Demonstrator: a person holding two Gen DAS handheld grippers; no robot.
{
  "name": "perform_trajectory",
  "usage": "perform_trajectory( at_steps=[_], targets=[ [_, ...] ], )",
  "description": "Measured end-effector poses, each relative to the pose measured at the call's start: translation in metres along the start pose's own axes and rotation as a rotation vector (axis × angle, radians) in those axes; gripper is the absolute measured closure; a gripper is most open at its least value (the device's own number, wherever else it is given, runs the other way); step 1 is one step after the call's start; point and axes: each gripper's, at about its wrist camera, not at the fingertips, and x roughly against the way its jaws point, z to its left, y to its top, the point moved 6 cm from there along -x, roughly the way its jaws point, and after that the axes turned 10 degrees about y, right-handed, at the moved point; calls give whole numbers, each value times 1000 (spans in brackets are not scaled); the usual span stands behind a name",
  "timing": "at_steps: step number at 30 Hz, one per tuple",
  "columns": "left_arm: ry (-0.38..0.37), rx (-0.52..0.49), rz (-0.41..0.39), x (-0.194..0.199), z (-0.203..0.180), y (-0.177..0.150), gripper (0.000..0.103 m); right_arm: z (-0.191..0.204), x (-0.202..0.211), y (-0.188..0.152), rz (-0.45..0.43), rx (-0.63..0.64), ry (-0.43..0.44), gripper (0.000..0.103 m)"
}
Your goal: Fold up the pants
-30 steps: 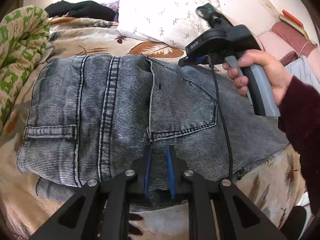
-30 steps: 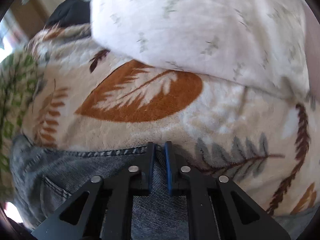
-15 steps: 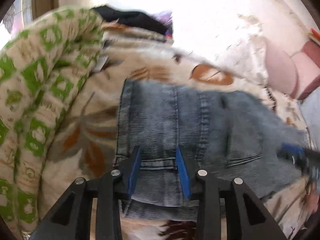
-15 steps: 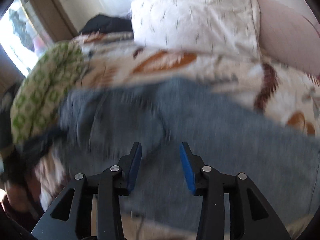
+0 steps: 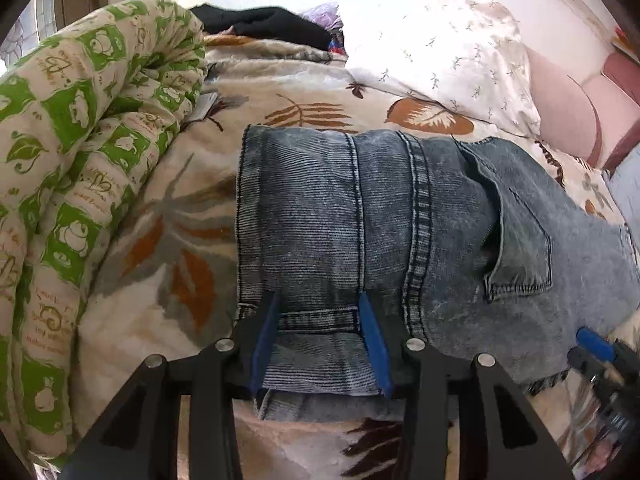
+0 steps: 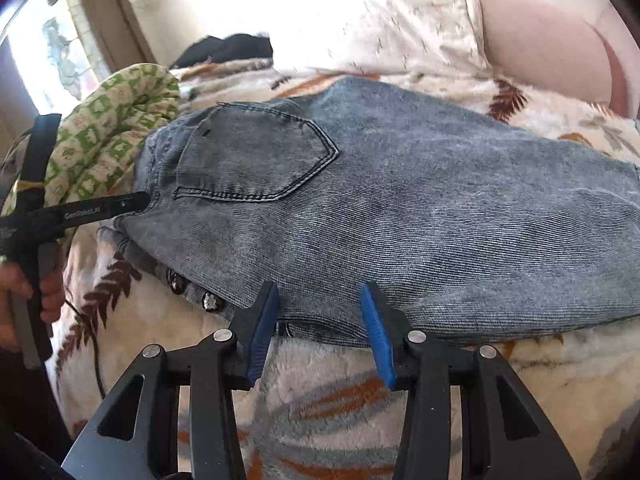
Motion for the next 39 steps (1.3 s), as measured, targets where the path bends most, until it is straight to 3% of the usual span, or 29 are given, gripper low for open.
perform_trajectory(
  at_steps=[3,12,15,19,23,28,32,35,39],
  targets=[
    [-4,6,-40,2,3,-3,57,-1,-3,4,15,-24,18,62],
    [60,11,-43,7,0,-9,56,-1,-3,7,59,-40,32,59],
    [64,16,-35,9,1,-13,54,3,-3,7,78,-41,53,49],
    [57,33,-18,12,2,-15,53,16,-8,3,99,53,9,36],
    [18,82,29,23,7,-19,52,17,-6,4,106,60,23,33],
    [85,29,7,50,-1,-25,48,-1,11,14,119,-150,160,31],
    [67,-34,-46,71,-28,-15,48,-19,34,25,90,-262,226,31],
    [29,-97,-79,79,-66,-3,44,-42,65,39,6,-266,158,31],
    [6,-188,-111,70,-122,12,41,-94,93,43,-50,-317,4,31]
  ],
)
